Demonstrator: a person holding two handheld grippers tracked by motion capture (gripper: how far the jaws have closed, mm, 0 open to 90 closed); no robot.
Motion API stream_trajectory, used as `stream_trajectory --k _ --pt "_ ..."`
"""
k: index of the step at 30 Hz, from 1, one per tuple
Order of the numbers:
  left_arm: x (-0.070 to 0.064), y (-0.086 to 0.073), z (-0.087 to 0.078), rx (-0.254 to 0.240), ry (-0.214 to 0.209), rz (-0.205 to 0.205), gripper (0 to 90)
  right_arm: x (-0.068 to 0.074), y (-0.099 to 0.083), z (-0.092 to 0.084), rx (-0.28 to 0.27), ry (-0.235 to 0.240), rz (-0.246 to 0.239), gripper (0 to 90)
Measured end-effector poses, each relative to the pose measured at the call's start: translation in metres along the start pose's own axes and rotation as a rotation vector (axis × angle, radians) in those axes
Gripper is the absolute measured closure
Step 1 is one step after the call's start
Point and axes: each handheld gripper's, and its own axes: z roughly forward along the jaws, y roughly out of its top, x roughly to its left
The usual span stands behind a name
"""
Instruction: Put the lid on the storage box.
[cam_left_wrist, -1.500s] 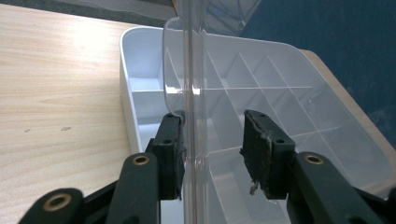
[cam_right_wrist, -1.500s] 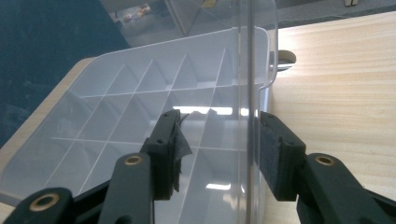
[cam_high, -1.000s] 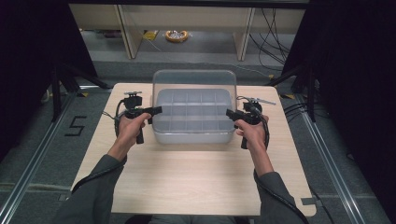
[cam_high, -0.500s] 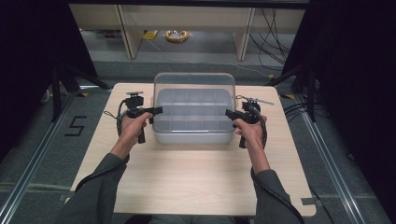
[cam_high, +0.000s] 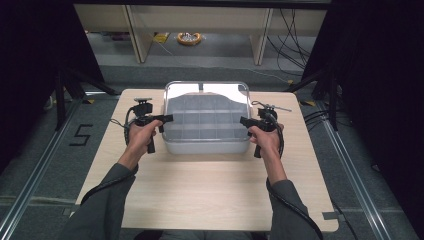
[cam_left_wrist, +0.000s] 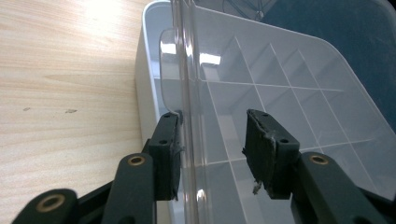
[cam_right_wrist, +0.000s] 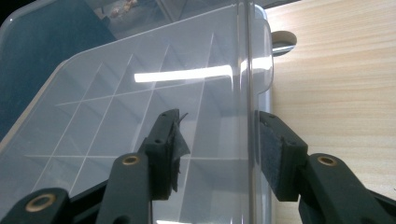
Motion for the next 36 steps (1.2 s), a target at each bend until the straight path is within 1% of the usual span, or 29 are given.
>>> stream_trajectory --k 1,2,3,4,5,6,7,8,10,13,14,15,16,17,20,22,26,27,28,29,30,31,32,33,34,35,36 --pt "0.000 -0.001 0.001 -0.002 0.000 -0.013 56.3 0.000 -0.001 0.001 0.000 -0.003 -0.004 53.4" --pt "0.001 -0.002 0.002 0.000 -0.001 -0.013 56.2 0.000 -0.001 0.002 0.004 0.000 -0.002 53.4" --pt "0.002 -0.003 0.003 0.004 -0.004 -0.012 56.1 0.001 -0.002 0.002 0.009 -0.006 0.016 53.4" --pt "0.003 -0.005 0.004 0.007 -0.007 -0.015 56.0 0.003 -0.002 0.002 0.015 -0.006 0.054 53.4" --pt "0.003 -0.006 0.005 0.008 -0.010 -0.017 55.6 0.000 -0.003 0.003 0.007 -0.006 0.028 53.4" --pt "0.004 -0.007 0.006 0.011 -0.014 -0.009 55.2 -0.001 -0.003 0.004 0.005 -0.007 0.025 53.4" --pt "0.005 -0.008 0.008 0.011 -0.013 -0.015 54.1 -0.004 -0.004 0.005 -0.004 -0.010 -0.004 53.4" --pt "0.006 -0.009 0.009 0.010 -0.013 -0.015 54.1 -0.004 -0.004 0.005 -0.004 -0.010 -0.004 53.4" --pt "0.006 -0.010 0.009 0.001 -0.010 -0.008 53.8 -0.002 -0.006 0.005 0.006 -0.002 0.031 53.3" --pt "0.004 -0.011 0.009 0.003 -0.002 0.014 52.9 -0.003 -0.006 0.005 0.007 -0.008 0.035 53.3" --pt "0.003 -0.011 0.009 0.000 -0.002 0.016 52.7 -0.001 -0.006 0.005 0.008 -0.008 0.051 53.3" --pt "0.003 -0.011 0.009 -0.001 0.002 0.027 52.3 -0.001 -0.006 0.004 0.007 -0.009 0.053 53.4" --pt "0.002 -0.012 0.010 -0.005 0.005 0.025 51.8 -0.001 -0.006 0.004 0.006 -0.004 0.057 53.4" --pt "0.002 -0.012 0.010 -0.006 0.006 0.026 51.4 -0.001 -0.006 0.004 0.003 -0.009 0.056 53.4" --pt "0.001 -0.012 0.010 0.000 0.013 0.038 50.7 0.000 -0.006 0.005 0.003 -0.012 0.059 53.3" --pt "0.000 -0.012 0.010 -0.001 0.021 0.051 50.1 0.000 -0.006 0.005 0.001 -0.008 0.052 53.1" --pt "-0.002 -0.012 0.010 0.002 0.048 0.066 48.2 0.001 -0.006 0.005 0.001 -0.025 0.035 52.8" --pt "-0.003 -0.013 0.010 0.005 0.076 0.112 48.7 0.001 -0.006 0.006 0.001 -0.019 0.041 52.7" --pt "-0.004 -0.014 0.011 0.007 0.085 0.127 51.1 0.002 -0.005 0.006 0.001 -0.021 0.041 52.7" --pt "-0.004 -0.015 0.012 0.017 0.080 0.125 50.4 0.002 -0.005 0.006 0.003 -0.020 0.034 51.5" --pt "-0.004 -0.016 0.013 0.021 0.085 0.127 49.7 -0.002 -0.005 0.007 -0.005 -0.024 0.000 51.2" --pt "-0.003 -0.017 0.014 0.016 0.081 0.122 48.8 -0.002 -0.005 0.007 -0.008 -0.035 -0.014 55.0" --pt "-0.002 -0.016 0.014 0.030 0.075 0.115 49.5 0.000 -0.004 0.007 -0.015 -0.073 -0.067 56.2" --pt "-0.001 -0.016 0.014 0.030 0.076 0.111 49.3 -0.002 -0.004 0.007 -0.022 -0.080 -0.121 54.9" --pt "-0.001 -0.016 0.014 0.031 0.079 0.113 49.6 0.000 -0.004 0.006 -0.002 -0.072 -0.078 54.8" --pt "-0.001 -0.016 0.014 0.027 0.076 0.107 49.8 0.000 -0.004 0.006 -0.002 -0.072 -0.071 55.1" --pt "-0.001 -0.016 0.014 0.028 0.074 0.101 49.8 0.002 -0.004 0.005 0.000 -0.069 -0.050 56.0"
